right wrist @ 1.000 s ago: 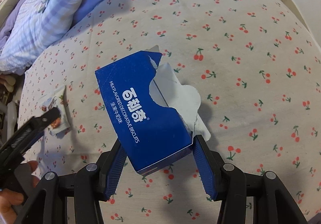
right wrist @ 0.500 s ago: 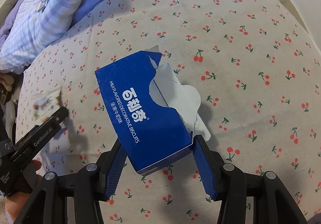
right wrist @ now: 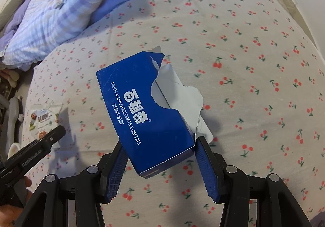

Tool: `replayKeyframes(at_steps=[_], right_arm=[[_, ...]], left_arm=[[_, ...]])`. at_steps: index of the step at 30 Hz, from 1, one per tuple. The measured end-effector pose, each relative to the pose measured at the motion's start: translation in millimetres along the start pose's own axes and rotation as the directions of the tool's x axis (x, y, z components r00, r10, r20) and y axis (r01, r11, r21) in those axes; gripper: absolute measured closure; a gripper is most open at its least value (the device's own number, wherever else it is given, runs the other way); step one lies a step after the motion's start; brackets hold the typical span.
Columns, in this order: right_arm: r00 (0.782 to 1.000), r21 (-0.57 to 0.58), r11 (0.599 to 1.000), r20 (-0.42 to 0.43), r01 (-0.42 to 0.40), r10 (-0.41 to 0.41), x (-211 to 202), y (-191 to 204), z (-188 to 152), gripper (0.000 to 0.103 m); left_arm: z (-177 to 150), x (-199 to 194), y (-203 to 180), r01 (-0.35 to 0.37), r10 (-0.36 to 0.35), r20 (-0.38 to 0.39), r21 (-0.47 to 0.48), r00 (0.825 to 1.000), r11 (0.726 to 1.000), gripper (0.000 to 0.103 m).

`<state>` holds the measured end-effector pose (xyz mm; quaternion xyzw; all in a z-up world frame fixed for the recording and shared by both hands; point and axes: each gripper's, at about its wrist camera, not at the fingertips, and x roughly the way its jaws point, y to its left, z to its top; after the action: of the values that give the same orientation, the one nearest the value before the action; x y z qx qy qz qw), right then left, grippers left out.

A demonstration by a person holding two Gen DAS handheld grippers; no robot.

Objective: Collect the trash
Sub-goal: 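Grasp the pecan kernels packet with the left tool, then drop the pecan packet into the wastebasket with the left tool while the right tool drops the blue box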

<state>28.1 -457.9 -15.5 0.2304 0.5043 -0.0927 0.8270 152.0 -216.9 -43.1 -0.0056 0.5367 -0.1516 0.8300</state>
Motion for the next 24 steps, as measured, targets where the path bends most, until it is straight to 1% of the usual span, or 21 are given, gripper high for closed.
replayKeyframes(at_steps=[9,15,19,24], right_arm=[[0.999,-0.086,0.996,0.027,-0.021,0.023,-10.6,41.0,-7.8,0.045],[0.998,-0.168,0.985,0.051,-0.031,0.040,-16.9,81.5,-16.7,0.045],[0.996,-0.223,0.974,0.059,-0.045,0.059,-17.5,111.5,-22.0,0.045],[0.994,-0.280,0.957,0.053,-0.075,0.094,-13.8,148.8,-30.1,0.045]], left_arm=[[-14.5,-44.8,32.9,0.011,-0.011,0.050,0.004,0.999,1.000,0.054],[-24.9,-65.6,67.5,0.029,-0.028,0.059,-0.023,0.998,0.999,0.054],[-28.0,-81.3,90.5,0.035,-0.032,0.083,-0.035,0.996,0.999,0.054],[-32.9,-98.5,124.6,0.000,0.005,0.113,-0.051,0.994,0.999,0.054]])
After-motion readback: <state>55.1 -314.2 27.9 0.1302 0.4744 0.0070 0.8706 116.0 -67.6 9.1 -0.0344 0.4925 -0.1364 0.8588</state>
